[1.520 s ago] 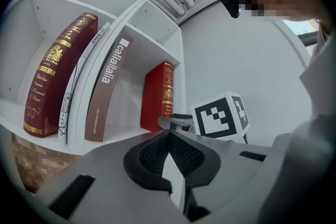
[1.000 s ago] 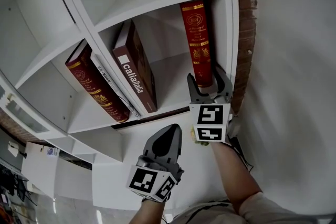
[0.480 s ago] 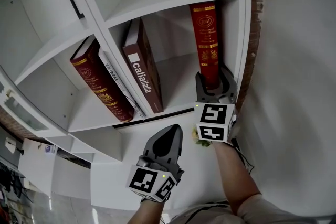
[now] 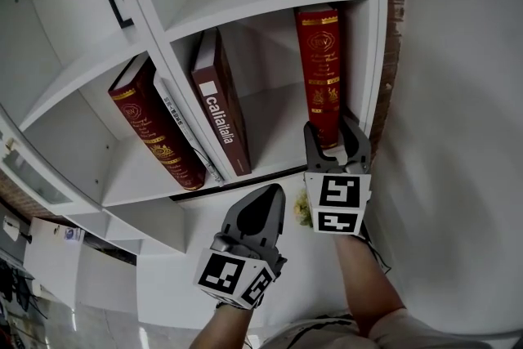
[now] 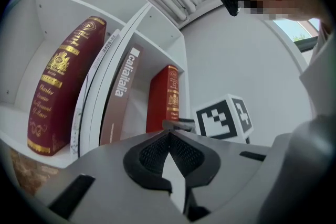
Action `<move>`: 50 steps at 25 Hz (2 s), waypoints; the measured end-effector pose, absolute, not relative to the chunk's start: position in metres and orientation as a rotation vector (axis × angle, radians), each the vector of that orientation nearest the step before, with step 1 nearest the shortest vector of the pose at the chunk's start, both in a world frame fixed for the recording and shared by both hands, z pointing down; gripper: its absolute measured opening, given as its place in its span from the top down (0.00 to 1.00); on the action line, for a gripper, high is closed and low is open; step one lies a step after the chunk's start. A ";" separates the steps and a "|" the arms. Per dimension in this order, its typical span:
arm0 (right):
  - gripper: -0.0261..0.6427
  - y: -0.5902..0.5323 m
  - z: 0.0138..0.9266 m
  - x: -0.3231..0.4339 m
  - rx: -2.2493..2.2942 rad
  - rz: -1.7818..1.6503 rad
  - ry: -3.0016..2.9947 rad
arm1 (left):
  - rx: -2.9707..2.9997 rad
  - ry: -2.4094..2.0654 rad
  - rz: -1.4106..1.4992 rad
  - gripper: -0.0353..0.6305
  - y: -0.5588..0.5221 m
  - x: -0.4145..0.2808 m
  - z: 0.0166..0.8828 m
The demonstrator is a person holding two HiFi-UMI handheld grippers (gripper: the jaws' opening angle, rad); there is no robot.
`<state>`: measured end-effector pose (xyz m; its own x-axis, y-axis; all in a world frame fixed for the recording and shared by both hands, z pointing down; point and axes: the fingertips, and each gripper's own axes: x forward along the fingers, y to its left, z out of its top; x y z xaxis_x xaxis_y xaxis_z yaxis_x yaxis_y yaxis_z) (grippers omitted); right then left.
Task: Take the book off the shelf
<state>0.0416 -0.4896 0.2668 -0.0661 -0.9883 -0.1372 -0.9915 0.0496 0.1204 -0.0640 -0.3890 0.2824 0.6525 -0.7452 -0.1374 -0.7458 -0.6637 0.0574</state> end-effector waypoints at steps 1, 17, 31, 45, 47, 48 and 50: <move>0.61 -0.487 0.267 0.041 -2.127 0.292 2.262 | -2.840 1.267 0.252 0.93 -0.392 -0.060 0.271; 0.61 -0.468 0.266 0.042 -1.957 0.389 2.306 | -2.808 1.095 0.253 0.43 -0.460 0.027 0.147; 0.61 -0.468 0.267 0.037 -1.876 0.521 2.365 | -2.703 1.167 0.150 0.45 -0.482 0.042 0.136; 0.55 -0.475 0.274 0.033 -1.928 0.489 2.410 | -2.714 1.148 0.229 0.49 -0.463 0.033 0.134; 0.55 -0.468 0.272 0.030 -1.912 0.525 2.413 | -2.703 1.150 0.240 0.49 -0.454 0.029 0.133; 0.55 -0.465 0.271 0.028 -1.909 0.540 2.416 | -2.699 1.151 0.247 0.49 -0.450 0.027 0.133; 0.55 -0.459 0.272 0.026 -1.913 0.561 2.419 | -2.695 1.149 0.264 0.49 -0.442 0.024 0.134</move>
